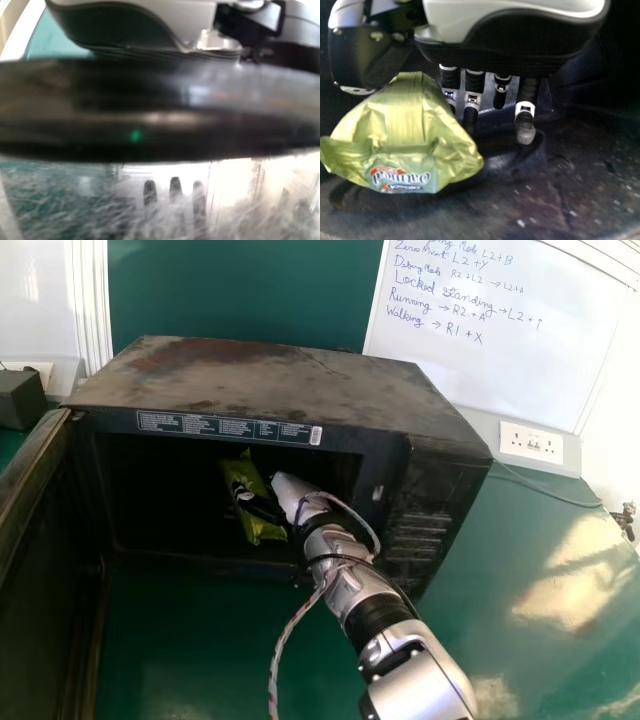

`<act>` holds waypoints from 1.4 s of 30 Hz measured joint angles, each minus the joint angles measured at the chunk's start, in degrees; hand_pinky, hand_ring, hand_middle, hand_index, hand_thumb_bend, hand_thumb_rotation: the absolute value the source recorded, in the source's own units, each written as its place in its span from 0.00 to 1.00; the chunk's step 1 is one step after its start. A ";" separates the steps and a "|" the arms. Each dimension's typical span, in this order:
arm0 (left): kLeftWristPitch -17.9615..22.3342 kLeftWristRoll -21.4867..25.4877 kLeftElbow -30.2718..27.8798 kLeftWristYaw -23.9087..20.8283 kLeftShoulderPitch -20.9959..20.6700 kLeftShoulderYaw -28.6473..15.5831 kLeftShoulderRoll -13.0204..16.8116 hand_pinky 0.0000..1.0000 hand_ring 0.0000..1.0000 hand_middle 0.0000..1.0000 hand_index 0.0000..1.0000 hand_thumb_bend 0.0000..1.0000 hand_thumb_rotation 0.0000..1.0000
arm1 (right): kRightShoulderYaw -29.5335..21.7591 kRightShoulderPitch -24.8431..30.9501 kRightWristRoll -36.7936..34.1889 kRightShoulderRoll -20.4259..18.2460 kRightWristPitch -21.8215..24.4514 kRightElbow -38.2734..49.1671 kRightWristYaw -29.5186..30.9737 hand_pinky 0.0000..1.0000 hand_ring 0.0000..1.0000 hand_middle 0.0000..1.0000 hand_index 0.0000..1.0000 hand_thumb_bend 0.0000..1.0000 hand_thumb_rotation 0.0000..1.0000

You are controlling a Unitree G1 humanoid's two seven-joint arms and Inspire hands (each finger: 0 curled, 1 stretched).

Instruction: Put biscuit inside oven

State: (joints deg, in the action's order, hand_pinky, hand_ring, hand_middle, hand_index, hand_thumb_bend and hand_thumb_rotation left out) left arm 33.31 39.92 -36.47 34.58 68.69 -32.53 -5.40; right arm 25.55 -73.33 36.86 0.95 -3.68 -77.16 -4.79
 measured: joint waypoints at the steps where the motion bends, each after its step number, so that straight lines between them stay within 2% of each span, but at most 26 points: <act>1: 0.70 -0.60 0.39 -0.02 -0.01 0.00 0.00 0.45 0.58 0.64 0.69 0.75 0.42 | 0.12 0.00 0.11 0.01 0.03 -0.06 0.00 0.19 0.42 0.50 0.49 0.50 0.00; 3: 1.63 -1.07 1.05 -0.19 -0.04 0.00 0.01 0.45 0.56 0.63 0.69 0.75 0.43 | 0.64 -0.01 0.62 0.01 0.12 -0.17 0.00 0.23 0.42 0.50 0.49 0.50 0.00; 8: 4.79 -2.97 3.20 -1.28 -0.63 -0.20 0.10 0.42 0.53 0.61 0.67 0.76 0.43 | 1.52 -0.13 1.54 0.02 0.53 -0.22 -0.02 0.43 0.46 0.50 0.48 0.50 0.00; 12: 6.55 -5.34 3.90 -3.12 -1.33 -0.67 0.21 0.42 0.53 0.62 0.70 0.76 0.41 | 1.72 -0.15 1.93 0.01 0.76 -0.23 -0.02 0.55 0.57 0.51 0.48 0.52 0.00; 13: 6.81 -6.16 4.29 -3.70 -1.45 -0.98 0.22 0.42 0.54 0.63 0.70 0.76 0.41 | 1.78 -0.16 1.99 0.01 0.80 -0.23 -0.02 0.58 0.61 0.57 0.49 0.52 0.02; 16: 7.30 -8.41 5.38 -5.51 -1.74 -2.03 0.26 0.42 0.54 0.63 0.71 0.77 0.43 | 2.23 -0.17 2.41 0.01 0.95 -0.23 -0.20 0.57 0.70 0.69 0.50 0.52 0.06; 17: 7.39 -9.43 5.49 -6.23 -1.75 -2.37 0.26 0.42 0.55 0.63 0.72 0.76 0.43 | 2.35 -0.17 2.57 0.01 0.97 -0.23 -0.23 0.59 0.74 0.74 0.62 0.69 0.08; 18: 7.49 -10.05 5.68 -6.71 -1.75 -2.56 0.28 0.43 0.55 0.64 0.73 0.76 0.45 | 2.55 -0.17 2.73 0.02 0.98 -0.23 -0.24 0.60 0.78 0.77 0.68 0.75 0.10; 19: 7.55 -10.17 5.86 -7.00 -1.75 -2.62 0.33 0.43 0.55 0.64 0.73 0.76 0.44 | 2.75 -0.18 2.80 0.01 0.98 -0.23 -0.24 0.62 0.80 0.80 0.73 0.78 0.17; 20: 7.59 -10.37 6.00 -7.37 -1.74 -2.71 0.39 0.39 0.52 0.63 0.73 0.76 0.45 | 2.87 -0.19 2.93 0.02 0.99 -0.23 -0.25 0.65 0.83 0.84 0.78 0.85 0.32; 22: 7.44 -11.16 5.78 -8.53 -1.66 -2.72 0.27 0.40 0.51 0.62 0.72 0.76 0.45 | 2.92 -0.19 2.96 0.03 1.02 -0.23 -0.38 0.69 0.87 0.88 0.84 0.92 0.49; 23: 7.36 -11.99 5.49 -9.21 -1.61 -2.78 0.22 0.41 0.55 0.63 0.73 0.76 0.46 | 3.01 -0.19 3.04 0.03 1.03 -0.23 -0.48 0.69 0.87 0.91 0.88 0.96 0.61; 24: 7.38 -12.74 5.37 -9.60 -1.58 -2.81 0.22 0.43 0.57 0.65 0.73 0.76 0.45 | 3.08 -0.19 3.10 0.03 1.03 -0.23 -0.63 0.72 0.90 0.93 0.92 0.98 0.65; 25: 7.64 -13.19 5.39 -9.83 -1.57 -2.84 0.22 0.42 0.54 0.64 0.72 0.76 0.45 | 3.09 -0.19 3.10 0.04 1.00 -0.23 -0.75 0.74 0.91 0.95 0.94 0.99 0.69; 27: 8.53 -14.19 5.62 -10.24 -1.58 -3.12 0.23 0.43 0.56 0.65 0.73 0.77 0.45 | 3.07 -0.19 3.08 0.07 1.00 -0.22 -0.94 0.76 0.94 0.98 0.98 1.00 0.73; 28: 8.77 -14.62 5.69 -10.63 -1.58 -3.20 0.21 0.40 0.52 0.63 0.72 0.77 0.46 | 3.07 -0.19 3.08 0.10 1.02 -0.22 -1.03 0.76 0.95 0.99 0.99 1.00 0.74; 35: 8.87 -15.25 5.65 -12.26 -1.43 -2.81 0.21 0.44 0.56 0.65 0.72 0.77 0.47 | 3.03 -0.19 3.02 0.18 1.18 -0.25 -1.00 0.88 1.00 1.00 1.00 1.00 0.77; 36: 8.92 -15.16 5.70 -12.25 -1.42 -2.74 0.24 0.41 0.53 0.63 0.71 0.77 0.47 | 3.03 -0.19 3.03 0.18 1.20 -0.25 -1.00 0.89 1.00 1.00 1.00 0.99 0.79; 40: 9.67 -15.03 6.45 -12.10 -1.42 -2.68 0.31 0.38 0.48 0.61 0.72 0.76 0.46 | 3.03 -0.19 3.00 0.21 1.20 -0.25 -1.00 0.91 1.00 1.00 1.00 1.00 0.82; 42: 9.76 -14.98 6.92 -12.08 -1.40 -2.63 0.35 0.40 0.49 0.61 0.72 0.76 0.48 | 3.05 -0.19 3.02 0.29 1.05 -0.24 -1.00 0.92 1.00 1.00 1.00 1.00 0.82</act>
State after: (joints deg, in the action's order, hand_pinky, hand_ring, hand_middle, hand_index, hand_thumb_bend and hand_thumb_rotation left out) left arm 43.07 24.94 -29.55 22.50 67.28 -35.16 -5.04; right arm 28.60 -73.52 39.87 1.24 -2.63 -77.40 -5.80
